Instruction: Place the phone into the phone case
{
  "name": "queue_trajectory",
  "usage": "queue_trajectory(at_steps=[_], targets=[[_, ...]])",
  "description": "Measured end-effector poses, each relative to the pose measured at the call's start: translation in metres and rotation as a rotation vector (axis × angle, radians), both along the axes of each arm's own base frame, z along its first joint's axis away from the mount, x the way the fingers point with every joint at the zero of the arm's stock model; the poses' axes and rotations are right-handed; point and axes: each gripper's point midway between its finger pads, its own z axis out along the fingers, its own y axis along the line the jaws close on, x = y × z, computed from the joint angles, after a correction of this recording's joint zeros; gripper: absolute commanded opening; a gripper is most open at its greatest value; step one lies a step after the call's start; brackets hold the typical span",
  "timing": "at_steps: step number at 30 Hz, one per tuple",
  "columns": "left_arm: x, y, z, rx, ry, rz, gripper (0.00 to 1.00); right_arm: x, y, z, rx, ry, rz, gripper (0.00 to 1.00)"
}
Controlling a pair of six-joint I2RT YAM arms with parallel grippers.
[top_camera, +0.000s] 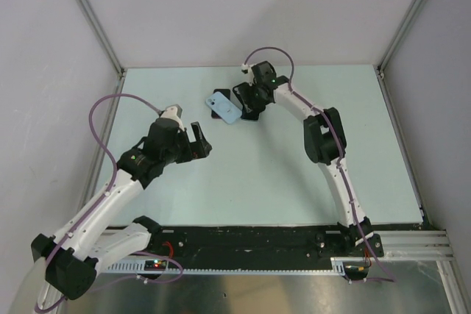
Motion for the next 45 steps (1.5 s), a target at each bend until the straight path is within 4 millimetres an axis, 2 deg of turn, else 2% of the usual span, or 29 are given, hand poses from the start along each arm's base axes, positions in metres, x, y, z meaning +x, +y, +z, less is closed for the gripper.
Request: queue_trajectory(at_steps=[3, 8, 14, 19, 22, 26, 29, 30, 31, 34, 39, 42, 45], targets=[[0.000, -0.001, 0.000, -0.003, 0.002, -0.003, 0.98, -0.001, -0.002, 0.004, 0.039, 0.022, -0.001, 0.58], [0.000, -0.001, 0.000, -0.004, 0.003, -0.003, 0.98, -0.013, -0.009, 0.017, 0.095, 0.069, -0.022, 0.56], [0.000, -0.001, -0.001, -0.003, 0.007, -0.001, 0.98, -0.054, -0.021, 0.055, 0.259, 0.161, -0.057, 0.54], [0.002, -0.002, -0.011, -0.003, 0.046, 0.019, 0.98, -0.110, -0.026, 0.093, 0.465, 0.238, -0.059, 0.54], [0.004, -0.003, -0.016, -0.007, 0.070, 0.034, 0.98, -0.146, -0.016, 0.103, 0.591, 0.306, -0.034, 0.55], [0.006, -0.005, -0.017, -0.028, 0.078, 0.056, 0.98, -0.200, 0.013, 0.091, 0.723, 0.461, 0.013, 0.56], [0.011, -0.009, -0.015, -0.053, 0.068, 0.069, 0.98, -0.247, 0.042, 0.075, 0.801, 0.613, 0.049, 0.57], [0.012, -0.010, -0.018, -0.064, 0.071, 0.077, 0.98, -0.276, 0.059, 0.072, 0.854, 0.711, 0.066, 0.57], [0.013, -0.010, -0.021, -0.066, 0.075, 0.079, 0.98, -0.285, 0.068, 0.074, 0.890, 0.753, 0.073, 0.56], [0.011, -0.010, -0.035, -0.064, 0.103, 0.091, 0.98, -0.292, 0.086, 0.077, 1.012, 0.824, 0.075, 0.55], [0.004, -0.007, -0.061, -0.053, 0.155, 0.110, 0.98, -0.291, 0.093, 0.057, 1.163, 0.977, -0.037, 0.55], [0.003, -0.007, -0.065, -0.055, 0.162, 0.116, 0.98, -0.291, 0.092, 0.045, 1.216, 1.056, -0.113, 0.56], [0.007, -0.010, -0.061, -0.076, 0.144, 0.119, 0.98, -0.291, 0.091, 0.048, 1.258, 1.077, -0.140, 0.59]])
